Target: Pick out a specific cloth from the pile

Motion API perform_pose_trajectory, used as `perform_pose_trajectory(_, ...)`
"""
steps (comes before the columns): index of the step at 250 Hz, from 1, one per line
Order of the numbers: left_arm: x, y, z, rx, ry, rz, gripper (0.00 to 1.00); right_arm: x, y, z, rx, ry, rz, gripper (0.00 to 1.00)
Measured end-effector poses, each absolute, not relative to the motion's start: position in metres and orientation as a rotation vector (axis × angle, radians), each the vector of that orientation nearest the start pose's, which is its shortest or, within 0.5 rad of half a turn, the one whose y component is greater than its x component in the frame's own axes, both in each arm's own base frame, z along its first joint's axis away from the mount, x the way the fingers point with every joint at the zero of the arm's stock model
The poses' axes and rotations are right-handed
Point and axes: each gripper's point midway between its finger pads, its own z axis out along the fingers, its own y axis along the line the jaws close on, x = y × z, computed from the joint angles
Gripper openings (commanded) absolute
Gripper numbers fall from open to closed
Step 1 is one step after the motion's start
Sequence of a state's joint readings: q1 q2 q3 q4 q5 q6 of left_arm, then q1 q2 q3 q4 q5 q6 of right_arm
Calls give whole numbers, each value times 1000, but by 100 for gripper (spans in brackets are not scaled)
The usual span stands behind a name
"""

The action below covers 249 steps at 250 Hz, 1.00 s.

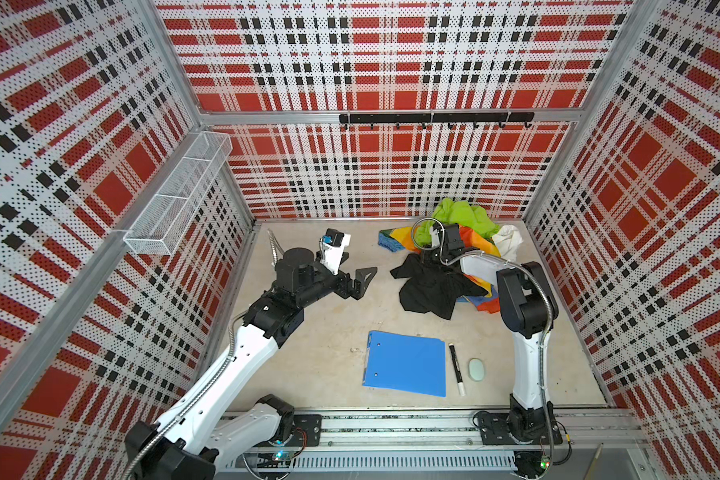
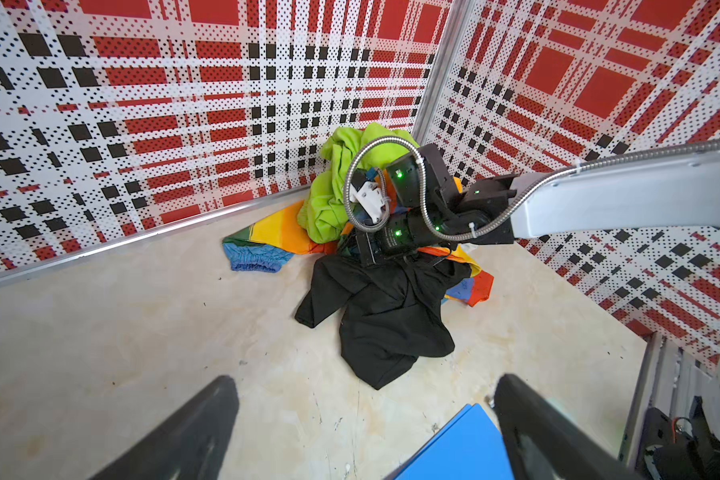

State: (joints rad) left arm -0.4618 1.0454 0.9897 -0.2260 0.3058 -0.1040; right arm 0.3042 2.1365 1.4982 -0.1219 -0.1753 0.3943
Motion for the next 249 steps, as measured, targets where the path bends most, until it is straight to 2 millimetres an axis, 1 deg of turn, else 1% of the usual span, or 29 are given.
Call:
perform_pose_trajectory(25, 303, -209, 321, 550, 1817, -673, 99, 528, 197, 86, 1, 2365, 545, 48)
perform_pose_trajectory(45, 304, -209, 321, 549, 1817, -672, 99, 516, 193, 114, -15, 2337, 541, 59)
perform_pose_trajectory(63, 304, -209, 320, 548, 1817, -671, 99, 504, 189, 151, -40, 2283, 543, 67)
perform_pose_trajectory(74, 304, -209, 320, 548, 1817, -671, 99, 497, 186, 180, -59, 2234, 550, 69)
perform_pose_trajectory(75, 304, -209, 320, 548, 1817, -671, 99, 495, 185, 186, -58, 2224, 551, 69)
perform_pose_trajectory(83, 304, -209, 320, 547, 1818, -670, 99, 490, 182, 204, -67, 2189, 553, 71)
perform_pose_trajectory(84, 304, -209, 320, 547, 1818, -670, 99, 489, 181, 209, -66, 2178, 553, 71)
perform_pose_trajectory(99, 304, -209, 320, 546, 1818, -669, 99, 477, 172, 245, -73, 2104, 557, 75)
perform_pose_trajectory(109, 304, -208, 320, 545, 1818, -668, 99, 468, 161, 269, -66, 2054, 561, 78)
perform_pose_trajectory(121, 304, -208, 320, 545, 1818, -668, 99, 458, 146, 290, -50, 2006, 560, 81)
perform_pose_trajectory(133, 304, -208, 320, 545, 1818, -668, 99, 452, 124, 304, -14, 1969, 541, 82)
perform_pose_trajectory(134, 304, -208, 320, 545, 1818, -668, 99, 451, 119, 306, -3, 1964, 536, 82)
perform_pose_trajectory(140, 304, -208, 320, 545, 1818, -667, 99, 450, 108, 310, 17, 1950, 524, 82)
perform_pose_trajectory(150, 304, -208, 320, 545, 1818, -667, 99, 447, 82, 316, 71, 1930, 494, 82)
perform_pose_trajectory(154, 304, -208, 320, 545, 1818, -668, 99, 447, 70, 315, 100, 1926, 480, 82)
perform_pose_trajectory(155, 304, -208, 320, 545, 1818, -668, 99, 447, 70, 315, 100, 1926, 480, 82)
perform_pose_trajectory(162, 304, -208, 320, 545, 1818, -668, 99, 447, 47, 314, 153, 1918, 456, 82)
perform_pose_trajectory(164, 304, -208, 320, 545, 1818, -668, 99, 447, 44, 314, 161, 1917, 453, 82)
perform_pose_trajectory(173, 304, -209, 320, 545, 1818, -668, 99, 448, 18, 307, 227, 1914, 427, 82)
perform_pose_trajectory(180, 304, -209, 320, 545, 1818, -668, 99, 449, -2, 297, 279, 1920, 408, 82)
perform_pose_trajectory(192, 304, -209, 320, 545, 1818, -668, 99, 451, -29, 280, 359, 1941, 384, 82)
perform_pose_trajectory(194, 304, -209, 320, 545, 1818, -668, 99, 452, -37, 274, 383, 1949, 377, 82)
perform_pose_trajectory(200, 304, -209, 320, 545, 1818, -669, 99, 453, -50, 262, 427, 1965, 372, 82)
perform_pose_trajectory(214, 304, -209, 320, 545, 1818, -669, 99, 459, -72, 233, 508, 2007, 371, 84)
perform_pose_trajectory(220, 304, -209, 320, 545, 1818, -669, 99, 461, -78, 224, 530, 2019, 375, 86)
perform_pose_trajectory(222, 304, -209, 320, 545, 1818, -669, 99, 463, -81, 216, 545, 2030, 377, 87)
perform_pose_trajectory(226, 304, -209, 320, 545, 1818, -669, 99, 464, -84, 212, 553, 2036, 379, 88)
perform_pose_trajectory(231, 304, -209, 320, 545, 1818, -669, 99, 468, -89, 197, 578, 2060, 384, 89)
perform_pose_trajectory(249, 304, -209, 320, 545, 1818, -669, 99, 477, -97, 162, 628, 2121, 402, 92)
